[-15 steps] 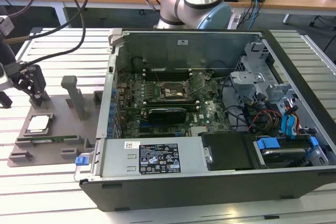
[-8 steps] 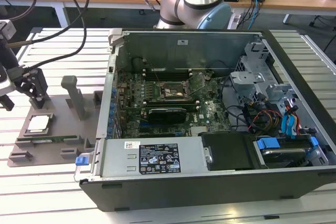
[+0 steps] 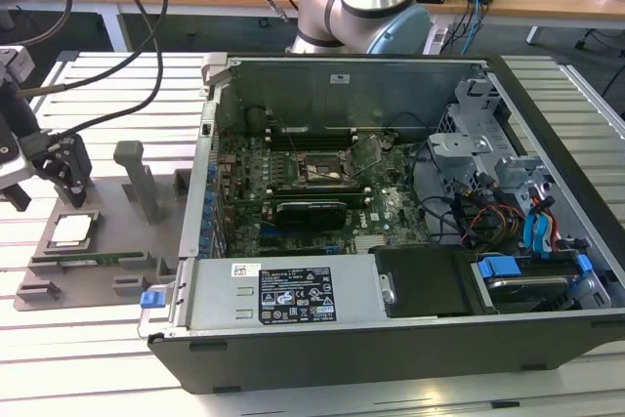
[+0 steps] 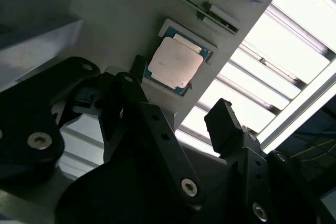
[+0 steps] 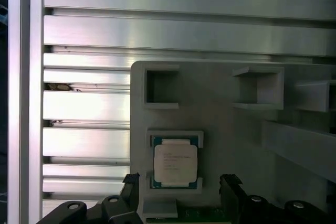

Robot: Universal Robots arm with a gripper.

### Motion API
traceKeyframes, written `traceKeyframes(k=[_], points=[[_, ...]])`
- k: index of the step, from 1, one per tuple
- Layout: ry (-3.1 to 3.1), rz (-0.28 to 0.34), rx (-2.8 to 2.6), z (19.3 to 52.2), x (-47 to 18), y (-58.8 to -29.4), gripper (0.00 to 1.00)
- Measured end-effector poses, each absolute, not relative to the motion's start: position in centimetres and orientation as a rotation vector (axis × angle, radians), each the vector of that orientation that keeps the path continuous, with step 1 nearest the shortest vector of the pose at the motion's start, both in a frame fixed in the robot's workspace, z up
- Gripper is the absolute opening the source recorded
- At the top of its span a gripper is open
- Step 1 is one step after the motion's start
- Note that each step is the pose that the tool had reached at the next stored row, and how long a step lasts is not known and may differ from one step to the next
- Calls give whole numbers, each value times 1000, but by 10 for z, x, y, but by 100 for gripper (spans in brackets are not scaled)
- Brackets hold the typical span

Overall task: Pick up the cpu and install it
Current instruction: 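Pick up the cpu and move it towards the insertion slot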

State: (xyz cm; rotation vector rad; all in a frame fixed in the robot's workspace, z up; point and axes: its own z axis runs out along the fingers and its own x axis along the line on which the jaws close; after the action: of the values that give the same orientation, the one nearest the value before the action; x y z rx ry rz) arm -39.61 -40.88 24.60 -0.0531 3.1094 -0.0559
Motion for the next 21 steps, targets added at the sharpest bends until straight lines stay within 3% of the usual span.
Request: traceKeyframes(k=[21], points=[[3109,-56,-53,212,-396,-409,72]])
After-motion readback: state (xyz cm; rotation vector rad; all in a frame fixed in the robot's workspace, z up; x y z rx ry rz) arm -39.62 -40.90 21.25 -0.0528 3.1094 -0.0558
